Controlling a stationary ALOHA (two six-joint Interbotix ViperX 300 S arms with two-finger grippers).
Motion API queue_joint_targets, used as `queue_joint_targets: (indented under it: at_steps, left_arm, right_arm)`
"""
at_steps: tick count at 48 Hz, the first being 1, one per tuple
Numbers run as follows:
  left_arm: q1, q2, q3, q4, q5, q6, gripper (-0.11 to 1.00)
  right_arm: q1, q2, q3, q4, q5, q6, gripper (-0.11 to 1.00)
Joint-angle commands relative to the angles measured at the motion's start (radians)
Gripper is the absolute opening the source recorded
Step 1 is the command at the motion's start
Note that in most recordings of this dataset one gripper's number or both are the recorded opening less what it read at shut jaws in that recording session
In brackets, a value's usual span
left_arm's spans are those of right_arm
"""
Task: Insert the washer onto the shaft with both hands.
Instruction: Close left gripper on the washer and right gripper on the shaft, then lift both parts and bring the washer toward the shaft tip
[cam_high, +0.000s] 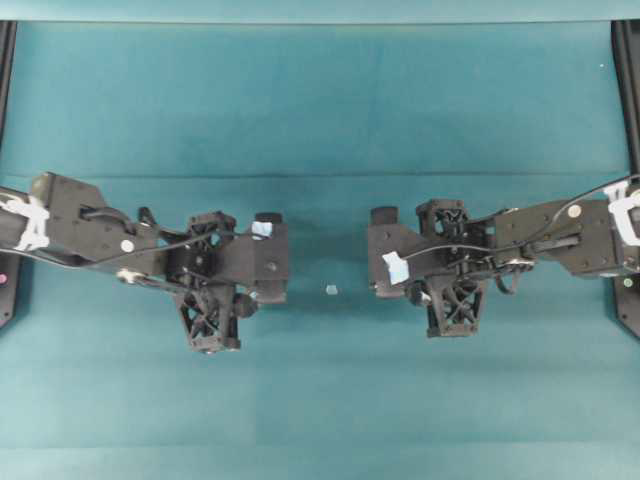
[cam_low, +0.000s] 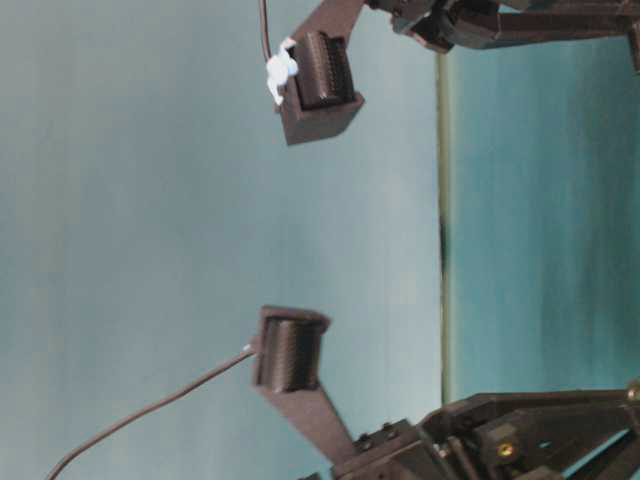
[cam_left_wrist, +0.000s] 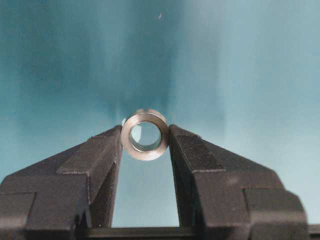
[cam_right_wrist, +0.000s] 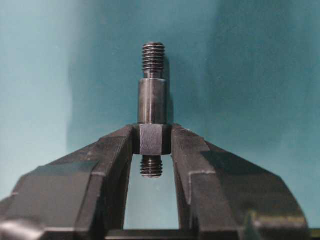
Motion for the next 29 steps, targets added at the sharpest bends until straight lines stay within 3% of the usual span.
queue_joint_targets:
  at_steps: [1, 29]
  left_arm:
    - [-0.002, -0.04, 0.005, 0.002, -0.012, 0.002, 0.35]
    - [-0.002, -0.072, 0.023, 0.002, -0.052, 0.0, 0.35]
  right_arm:
    - [0.003, -0.026, -0.002, 0.008, -0.021, 0.006, 0.01]
    - [0.003, -0.046, 0.018, 0.028, -0.075, 0.008, 0.01]
